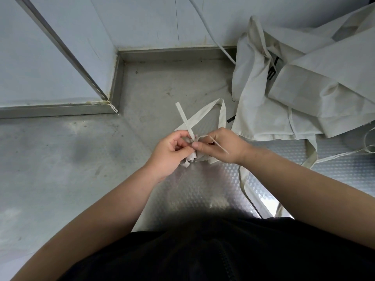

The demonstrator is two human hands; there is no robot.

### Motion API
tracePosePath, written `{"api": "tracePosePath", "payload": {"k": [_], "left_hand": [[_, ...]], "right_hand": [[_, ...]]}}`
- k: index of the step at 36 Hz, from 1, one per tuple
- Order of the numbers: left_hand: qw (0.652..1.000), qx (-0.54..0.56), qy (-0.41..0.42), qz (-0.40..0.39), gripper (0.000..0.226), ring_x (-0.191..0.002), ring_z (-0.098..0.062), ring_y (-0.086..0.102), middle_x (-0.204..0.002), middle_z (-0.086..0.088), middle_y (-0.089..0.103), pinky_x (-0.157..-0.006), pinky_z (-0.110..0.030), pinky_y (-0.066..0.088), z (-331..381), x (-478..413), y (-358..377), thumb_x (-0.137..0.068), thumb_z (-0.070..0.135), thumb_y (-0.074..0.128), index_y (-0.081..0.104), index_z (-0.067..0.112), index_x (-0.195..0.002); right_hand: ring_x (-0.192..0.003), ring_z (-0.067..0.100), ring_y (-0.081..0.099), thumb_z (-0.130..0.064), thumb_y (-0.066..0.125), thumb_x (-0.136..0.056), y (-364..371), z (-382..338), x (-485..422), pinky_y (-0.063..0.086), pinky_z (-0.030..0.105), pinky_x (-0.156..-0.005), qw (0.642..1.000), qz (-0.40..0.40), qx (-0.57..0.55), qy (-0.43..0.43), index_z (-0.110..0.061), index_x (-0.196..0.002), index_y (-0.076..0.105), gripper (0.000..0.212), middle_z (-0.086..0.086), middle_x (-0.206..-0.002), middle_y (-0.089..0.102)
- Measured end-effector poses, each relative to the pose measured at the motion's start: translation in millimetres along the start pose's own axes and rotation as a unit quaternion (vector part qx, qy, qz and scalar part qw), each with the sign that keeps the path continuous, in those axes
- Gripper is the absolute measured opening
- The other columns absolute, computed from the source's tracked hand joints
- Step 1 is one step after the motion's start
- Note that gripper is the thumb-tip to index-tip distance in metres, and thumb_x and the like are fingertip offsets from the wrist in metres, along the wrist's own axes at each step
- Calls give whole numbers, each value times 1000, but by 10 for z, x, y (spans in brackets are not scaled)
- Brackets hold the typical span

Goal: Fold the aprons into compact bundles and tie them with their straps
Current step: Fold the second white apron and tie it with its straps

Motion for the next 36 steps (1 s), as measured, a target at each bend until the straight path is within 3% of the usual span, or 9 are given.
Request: {"api": "tracePosePath", "payload": {"k": [3,6,10,13,17,21,27,32,36], "left_hand": [[1000,4,-2,2,28,-49,-1,49,-57,9,57,-49,-16,38,2,-4,3,-87,-9,57,57,19,-85],[1000,1,4,-5,21,-54,-11,48,-64,-7,54,-48,-19,37,-3,-7,4,-87,-4,59,56,15,-80],[1000,4,14,-4,20,-61,-21,50,-68,-14,55,-51,-24,40,-39,-4,27,-87,-3,60,57,15,-77],[1000,17,9,7,20,-59,-18,52,-66,-10,57,-50,-22,41,-56,-9,40,-87,-4,60,58,15,-78],[999,31,3,24,16,-60,-24,49,-66,-12,54,-46,-23,41,-49,-51,11,-88,-3,58,57,11,-81],[1000,25,0,17,13,-62,-24,51,-70,-12,57,-50,-23,43,-57,-70,-5,-88,-2,59,61,11,-84],[997,59,-9,55,18,-54,-4,52,-71,-5,56,-52,-16,43,-62,-43,-4,-89,-2,57,61,15,-84],[995,61,-18,79,14,-63,-25,47,-69,-12,53,-48,-22,37,-86,-58,-46,-91,4,57,60,13,-81],[994,66,-23,90,18,-54,-14,46,-62,-3,56,-49,-24,33,-100,-47,-61,-90,2,57,60,14,-77]], "right_hand": [[-61,12,52,-41,53,-93,30,47,-20,45,31,-64,1000,0,-1,29,-4,-69,64,46,13,-64,57],[-63,17,51,-45,49,-94,73,92,-28,49,35,-69,995,25,-59,70,-1,-67,57,52,10,-65,54],[-57,8,44,-34,59,-91,75,99,-24,39,22,-59,994,98,-30,45,-11,-73,54,30,-5,-61,48],[-60,2,45,-18,63,-89,70,68,-20,38,17,-64,989,139,-40,-18,-15,-91,55,9,-7,-74,52],[-80,4,52,-1,56,-86,90,-23,21,36,8,-78,979,150,44,-130,-6,-118,65,33,2,-91,59],[-85,13,52,-5,63,-77,118,-56,17,34,11,-78,972,109,116,-172,-2,-116,65,38,15,-89,65],[-95,22,53,-10,50,-95,111,-116,-55,33,18,-80,976,63,174,-118,-3,-112,67,25,16,-95,59],[-95,12,42,-19,55,-93,64,-171,-78,30,15,-77,983,11,174,-65,4,-99,66,26,11,-94,48],[-105,20,47,-29,59,-89,57,-210,-88,38,26,-84,978,-44,200,-24,3,-94,64,33,16,-96,56]]}}
Point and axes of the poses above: each hand's wrist, its own x-axis away from the middle knuckle, its own y-axis out of the palm, z = x × y, the point moved 3 cm from there along -x, towards the middle knuckle
